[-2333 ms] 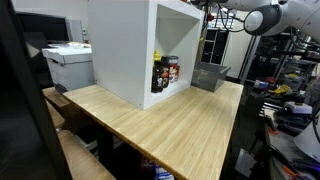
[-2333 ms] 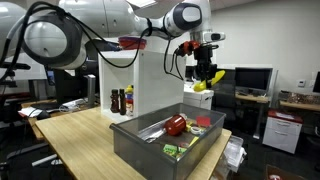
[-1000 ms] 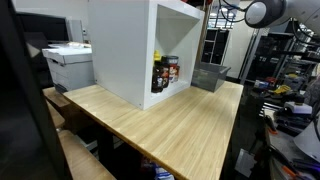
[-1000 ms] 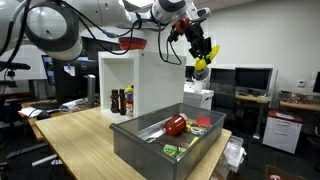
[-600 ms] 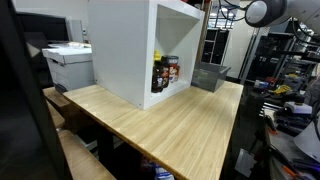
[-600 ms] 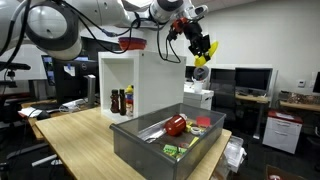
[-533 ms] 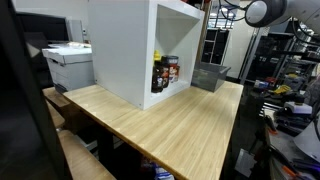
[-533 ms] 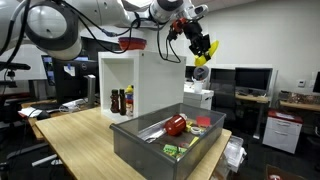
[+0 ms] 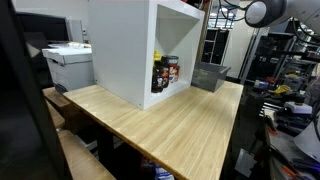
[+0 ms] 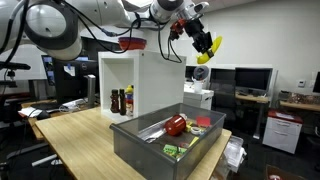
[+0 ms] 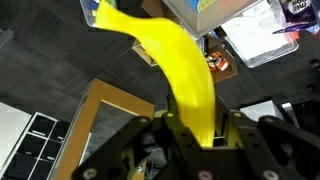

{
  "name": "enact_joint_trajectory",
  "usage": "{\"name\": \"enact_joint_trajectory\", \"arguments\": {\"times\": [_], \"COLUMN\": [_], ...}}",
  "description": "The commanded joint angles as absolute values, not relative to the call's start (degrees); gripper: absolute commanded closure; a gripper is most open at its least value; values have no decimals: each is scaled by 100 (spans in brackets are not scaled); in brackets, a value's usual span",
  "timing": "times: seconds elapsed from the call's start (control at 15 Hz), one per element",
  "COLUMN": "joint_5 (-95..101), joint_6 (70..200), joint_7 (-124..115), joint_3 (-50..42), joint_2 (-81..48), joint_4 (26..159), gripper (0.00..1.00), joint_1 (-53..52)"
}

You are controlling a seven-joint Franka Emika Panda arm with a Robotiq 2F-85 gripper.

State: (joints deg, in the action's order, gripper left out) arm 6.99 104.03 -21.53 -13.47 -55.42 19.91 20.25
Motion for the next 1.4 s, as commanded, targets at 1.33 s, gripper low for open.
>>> {"name": "enact_joint_trajectory", "arguments": {"times": [1.33], "joint_5": [714], "joint_6": [10578], "joint_7": [-2163], "joint_3": [-1253], "joint_2": [-5481], "joint_4": [2119], "gripper": [88], "joint_1": [2020]}}
